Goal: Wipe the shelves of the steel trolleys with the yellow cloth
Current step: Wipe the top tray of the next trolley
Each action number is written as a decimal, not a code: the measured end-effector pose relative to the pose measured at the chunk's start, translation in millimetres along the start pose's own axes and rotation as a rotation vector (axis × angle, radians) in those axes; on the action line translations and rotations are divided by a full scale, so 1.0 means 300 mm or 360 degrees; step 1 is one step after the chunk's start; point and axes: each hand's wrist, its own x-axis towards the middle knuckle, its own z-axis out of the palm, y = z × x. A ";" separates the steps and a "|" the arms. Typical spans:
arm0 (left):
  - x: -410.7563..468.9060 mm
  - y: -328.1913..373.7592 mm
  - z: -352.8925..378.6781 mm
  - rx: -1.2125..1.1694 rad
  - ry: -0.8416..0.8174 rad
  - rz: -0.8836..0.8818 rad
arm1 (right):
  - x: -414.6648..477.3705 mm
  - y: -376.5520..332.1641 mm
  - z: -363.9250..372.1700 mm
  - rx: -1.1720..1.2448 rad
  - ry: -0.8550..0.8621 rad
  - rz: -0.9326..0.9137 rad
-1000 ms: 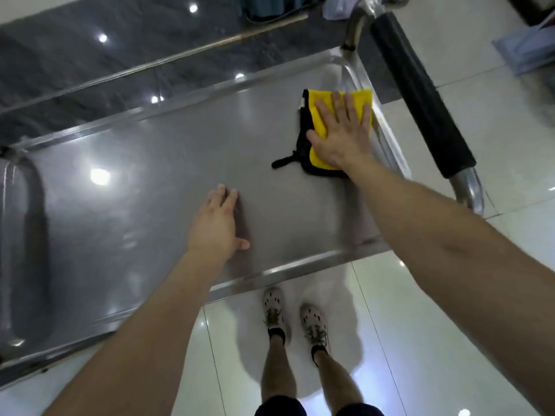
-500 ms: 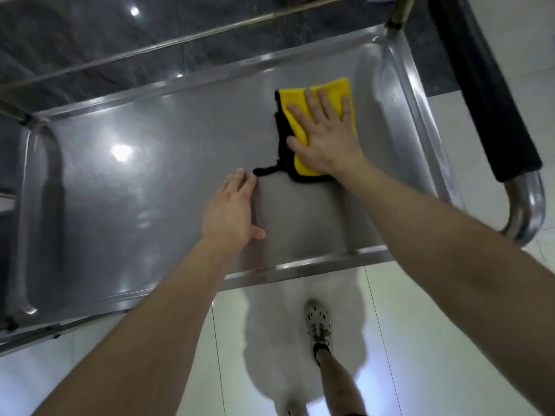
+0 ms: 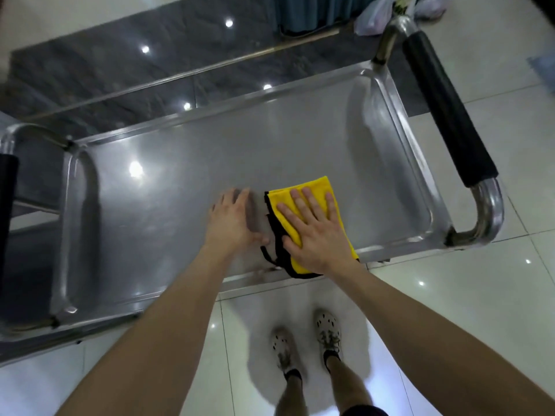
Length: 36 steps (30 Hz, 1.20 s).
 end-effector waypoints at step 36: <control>0.231 -0.421 -0.064 0.0128 -0.0127 0.0185 | 0.978 0.001 0.114 -0.0060 -0.0236 0.0505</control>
